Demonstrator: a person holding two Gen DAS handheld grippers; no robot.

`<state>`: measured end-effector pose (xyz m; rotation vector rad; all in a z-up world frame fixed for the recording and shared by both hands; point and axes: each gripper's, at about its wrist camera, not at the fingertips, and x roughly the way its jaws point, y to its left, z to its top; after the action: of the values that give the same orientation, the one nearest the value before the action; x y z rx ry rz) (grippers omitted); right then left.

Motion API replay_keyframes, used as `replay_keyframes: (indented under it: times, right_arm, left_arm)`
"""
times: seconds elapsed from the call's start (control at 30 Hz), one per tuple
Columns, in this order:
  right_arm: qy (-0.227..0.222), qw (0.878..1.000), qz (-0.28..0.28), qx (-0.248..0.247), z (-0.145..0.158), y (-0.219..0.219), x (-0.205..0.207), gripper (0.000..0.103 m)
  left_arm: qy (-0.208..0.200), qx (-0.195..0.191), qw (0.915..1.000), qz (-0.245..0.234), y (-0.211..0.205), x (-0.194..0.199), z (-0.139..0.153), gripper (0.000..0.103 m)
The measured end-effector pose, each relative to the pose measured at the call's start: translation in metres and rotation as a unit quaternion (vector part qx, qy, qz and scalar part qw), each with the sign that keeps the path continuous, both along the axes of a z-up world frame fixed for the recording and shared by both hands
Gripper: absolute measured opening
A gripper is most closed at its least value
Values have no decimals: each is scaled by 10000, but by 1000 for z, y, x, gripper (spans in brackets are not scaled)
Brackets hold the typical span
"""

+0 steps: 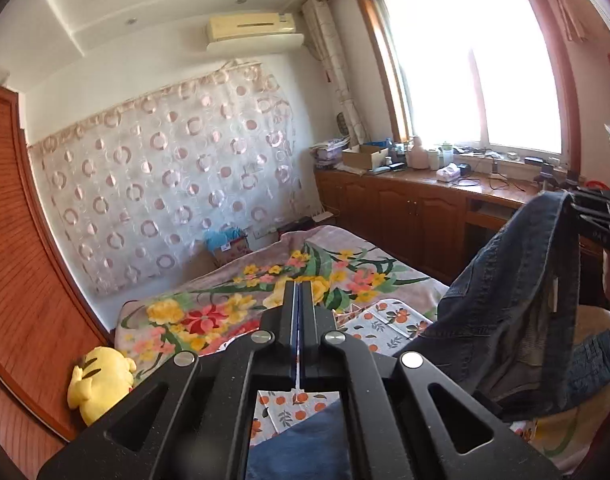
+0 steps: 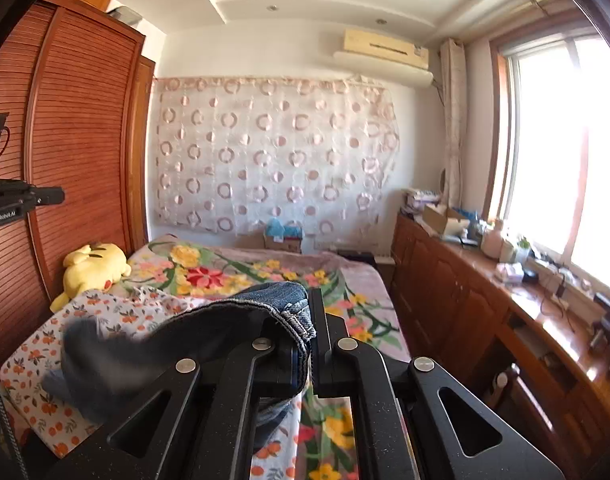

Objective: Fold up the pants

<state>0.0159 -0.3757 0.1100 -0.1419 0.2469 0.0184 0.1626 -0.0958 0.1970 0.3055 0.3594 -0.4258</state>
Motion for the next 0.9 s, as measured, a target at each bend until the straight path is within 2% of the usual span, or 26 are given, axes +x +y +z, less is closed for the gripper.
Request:
replay_keyframes:
  times: [0.13, 0.23, 0.33, 0.37, 0.4, 0.47, 0.63, 0.73, 0.83, 0.9]
  right_arm:
    - [118, 9989, 142, -429, -6, 25, -1, 4]
    - [227, 9986, 218, -431, -19, 25, -1, 4]
    - [331, 9985, 196, -392, -25, 4, 13, 4]
    - [378, 9985, 189, -360, -25, -1, 15, 4]
    - [431, 9984, 178, -325, -24, -6, 15, 4]
    - [542, 9981, 127, -266, -26, -10, 15, 4]
    - [748, 9971, 14, -136, -29, -12, 11, 4]
    - [897, 9959, -8, -70, -35, -8, 8, 4]
    - [1025, 9947, -58, -10, -39, -3, 6, 4]
    - [1095, 9939, -78, 57, -41, -7, 4, 4]
  left_arm:
    - [227, 108, 9995, -176, 0, -6, -23, 1]
    - [526, 38, 9981, -319, 0, -11, -54, 10]
    - [827, 35, 9956, -445, -6, -19, -93, 23]
    - [927, 11, 9946, -473, -7, -23, -107, 29]
    - [996, -1, 9938, -497, -9, -26, -117, 39]
    - [1153, -41, 9918, -544, -12, -35, -142, 48]
    - [1561, -128, 9856, -633, -22, -64, -194, 48]
    - [1563, -47, 9848, -754, -31, -84, -214, 48]
    - [1779, -44, 9801, -879, -34, -94, -228, 48]
    - [1887, -89, 9787, -799, -33, -97, -236, 48]
